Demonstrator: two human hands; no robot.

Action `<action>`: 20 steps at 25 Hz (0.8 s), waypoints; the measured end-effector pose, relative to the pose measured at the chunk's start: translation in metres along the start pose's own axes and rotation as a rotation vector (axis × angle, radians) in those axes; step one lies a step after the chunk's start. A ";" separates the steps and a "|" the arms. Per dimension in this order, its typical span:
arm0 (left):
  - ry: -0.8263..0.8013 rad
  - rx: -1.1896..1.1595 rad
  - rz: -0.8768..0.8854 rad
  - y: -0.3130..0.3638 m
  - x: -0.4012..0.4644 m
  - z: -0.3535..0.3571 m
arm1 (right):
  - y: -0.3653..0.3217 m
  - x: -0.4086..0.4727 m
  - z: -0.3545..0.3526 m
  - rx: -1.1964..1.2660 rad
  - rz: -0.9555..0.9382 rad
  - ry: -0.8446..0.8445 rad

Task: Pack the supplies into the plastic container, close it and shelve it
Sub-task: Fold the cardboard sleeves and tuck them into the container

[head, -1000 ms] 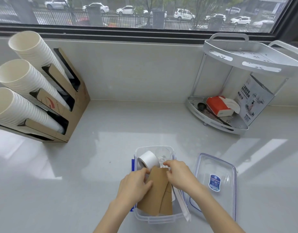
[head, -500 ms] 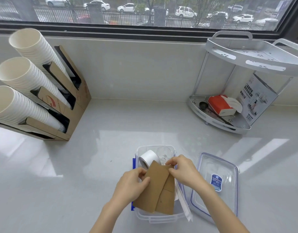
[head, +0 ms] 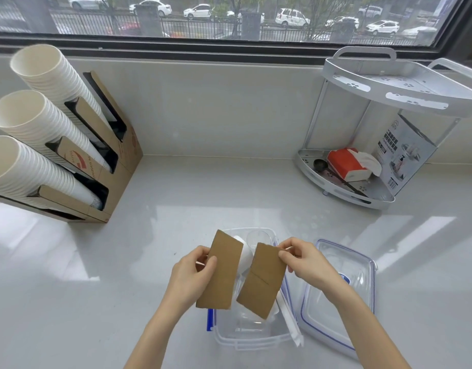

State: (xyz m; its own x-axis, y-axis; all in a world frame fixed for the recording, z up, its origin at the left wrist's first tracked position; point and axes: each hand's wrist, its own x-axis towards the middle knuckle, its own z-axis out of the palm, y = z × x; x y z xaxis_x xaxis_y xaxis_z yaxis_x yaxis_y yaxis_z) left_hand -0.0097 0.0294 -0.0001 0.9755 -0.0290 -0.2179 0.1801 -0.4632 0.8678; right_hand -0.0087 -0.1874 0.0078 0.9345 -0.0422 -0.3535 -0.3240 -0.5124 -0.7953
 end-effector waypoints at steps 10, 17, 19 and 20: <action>0.090 -0.004 0.131 0.008 -0.005 0.020 | -0.021 -0.002 0.017 0.251 -0.024 0.068; -0.074 0.026 0.255 0.006 -0.013 0.028 | -0.033 0.002 0.039 0.323 -0.041 0.007; -0.067 0.027 0.256 0.003 -0.014 0.029 | -0.034 0.002 0.043 0.302 -0.049 -0.002; -0.063 0.022 0.249 0.002 -0.014 0.029 | -0.034 0.002 0.044 0.303 -0.051 -0.007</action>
State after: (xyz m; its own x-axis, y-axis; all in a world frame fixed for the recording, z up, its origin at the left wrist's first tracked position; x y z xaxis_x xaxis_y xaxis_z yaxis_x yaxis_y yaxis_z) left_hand -0.0267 0.0034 -0.0085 0.9796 -0.1992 -0.0265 -0.0683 -0.4543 0.8882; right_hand -0.0020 -0.1319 0.0125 0.9498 -0.0167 -0.3124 -0.3074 -0.2343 -0.9223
